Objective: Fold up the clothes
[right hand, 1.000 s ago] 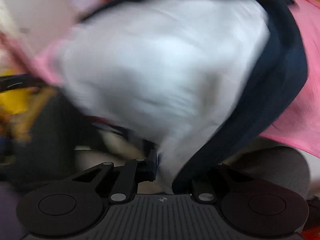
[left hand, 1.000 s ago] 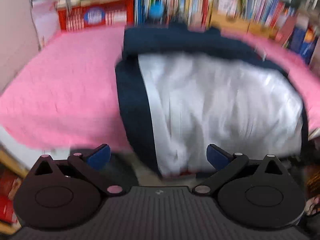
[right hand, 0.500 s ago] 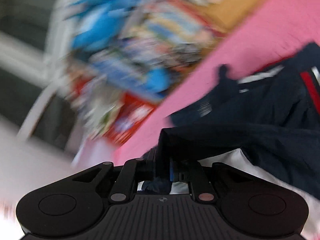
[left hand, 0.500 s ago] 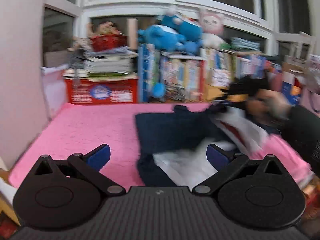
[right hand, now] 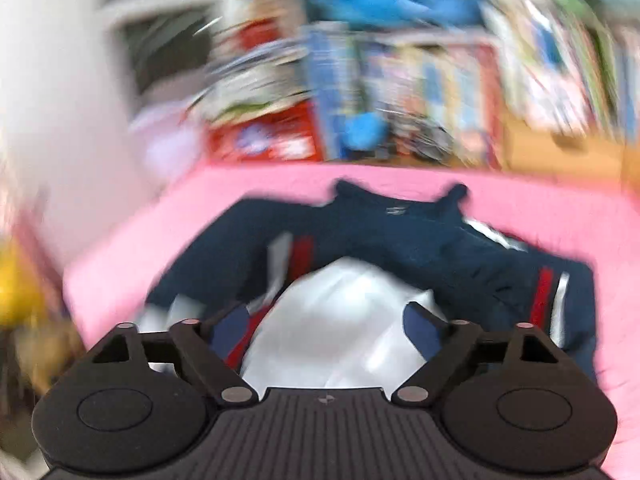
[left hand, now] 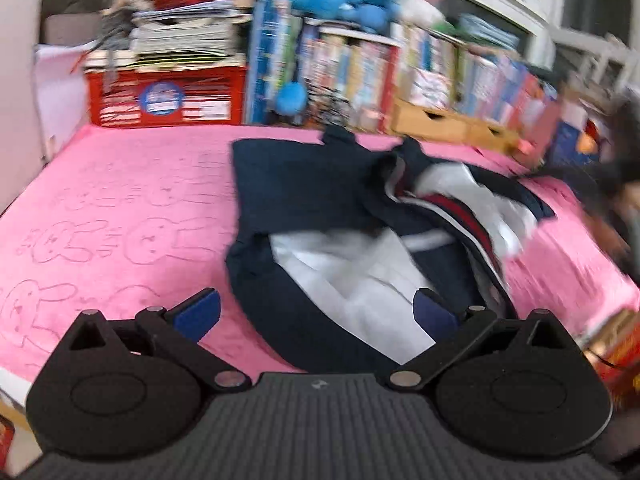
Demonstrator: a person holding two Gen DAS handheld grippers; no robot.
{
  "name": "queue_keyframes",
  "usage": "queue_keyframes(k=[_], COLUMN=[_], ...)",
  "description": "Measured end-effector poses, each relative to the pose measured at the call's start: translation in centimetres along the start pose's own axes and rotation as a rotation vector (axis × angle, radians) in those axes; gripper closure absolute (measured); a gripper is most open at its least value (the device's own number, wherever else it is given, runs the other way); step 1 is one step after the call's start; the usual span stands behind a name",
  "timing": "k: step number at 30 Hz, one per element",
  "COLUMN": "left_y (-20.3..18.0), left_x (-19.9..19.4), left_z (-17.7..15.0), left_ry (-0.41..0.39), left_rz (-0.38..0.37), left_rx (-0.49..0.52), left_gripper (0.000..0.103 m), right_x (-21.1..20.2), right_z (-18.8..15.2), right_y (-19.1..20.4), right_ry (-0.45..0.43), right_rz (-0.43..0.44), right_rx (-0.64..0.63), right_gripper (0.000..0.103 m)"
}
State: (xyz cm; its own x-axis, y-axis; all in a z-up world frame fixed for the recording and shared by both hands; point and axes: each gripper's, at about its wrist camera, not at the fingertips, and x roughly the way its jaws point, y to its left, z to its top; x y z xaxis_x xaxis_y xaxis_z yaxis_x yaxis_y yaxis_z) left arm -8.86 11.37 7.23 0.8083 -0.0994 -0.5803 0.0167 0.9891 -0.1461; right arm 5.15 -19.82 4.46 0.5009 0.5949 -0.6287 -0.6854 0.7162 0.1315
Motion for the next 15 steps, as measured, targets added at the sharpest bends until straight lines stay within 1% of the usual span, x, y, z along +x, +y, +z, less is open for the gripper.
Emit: queue_keyframes(k=[2,3,4,5,6,7,8,9,10,11,12,13,15], left_y=[0.2,0.3,0.2,0.1,-0.1,-0.3,-0.6,-0.7,-0.9,-0.9,-0.9,-1.0,-1.7], left_x=[-0.4,-0.5,-0.7,-0.9,-1.1,-1.3,-1.7,-2.1,-2.5,-3.1,-3.6,-3.9,-4.2], left_z=[-0.3,-0.4,-0.7,-0.9,-1.0,-1.3,-1.4,-1.6,-1.7,-1.9,-2.0,-2.1,-2.4], left_ry=[-0.005,-0.004,-0.002,0.001,0.003,0.003,0.0,-0.007,-0.013,-0.024,-0.035,-0.046,-0.052], left_rz=[0.016,0.011,0.001,-0.007,-0.013,-0.016,-0.017,-0.022,-0.028,-0.036,-0.051,-0.068,-0.149], left_rx=[0.001,0.003,0.009,0.018,0.029,0.044,0.058,0.071,0.084,0.096,0.107,0.118,0.13], left_gripper=[0.0,0.0,0.0,0.0,0.0,0.0,0.0,0.0,0.0,0.0,0.0,0.0,0.0], right_x=[-0.2,-0.3,0.2,1.2,2.1,3.1,4.1,5.0,6.0,6.7,7.2,7.7,9.1], right_z=[-1.6,-2.5,-3.1,-3.7,-4.3,-4.2,-3.6,-3.1,-2.5,-1.6,-0.6,0.4,2.2], right_y=[3.2,4.9,6.1,7.1,8.1,8.4,8.4,8.3,8.2,7.8,7.1,6.4,5.1], right_ry=[0.127,0.191,0.256,0.322,0.387,0.416,0.423,0.43,0.436,0.416,0.372,0.329,0.248], right_rz=[0.087,0.13,0.166,0.198,0.229,0.257,0.282,0.307,0.332,0.373,0.42,0.441,0.456], right_rx=[-0.056,-0.084,-0.081,-0.06,-0.038,0.002,0.055,0.107,0.159,0.231,0.3,0.344,0.413], right_gripper=[0.012,0.012,0.012,0.015,0.024,0.029,0.035,0.037,0.037,0.038,0.038,0.038,0.038])
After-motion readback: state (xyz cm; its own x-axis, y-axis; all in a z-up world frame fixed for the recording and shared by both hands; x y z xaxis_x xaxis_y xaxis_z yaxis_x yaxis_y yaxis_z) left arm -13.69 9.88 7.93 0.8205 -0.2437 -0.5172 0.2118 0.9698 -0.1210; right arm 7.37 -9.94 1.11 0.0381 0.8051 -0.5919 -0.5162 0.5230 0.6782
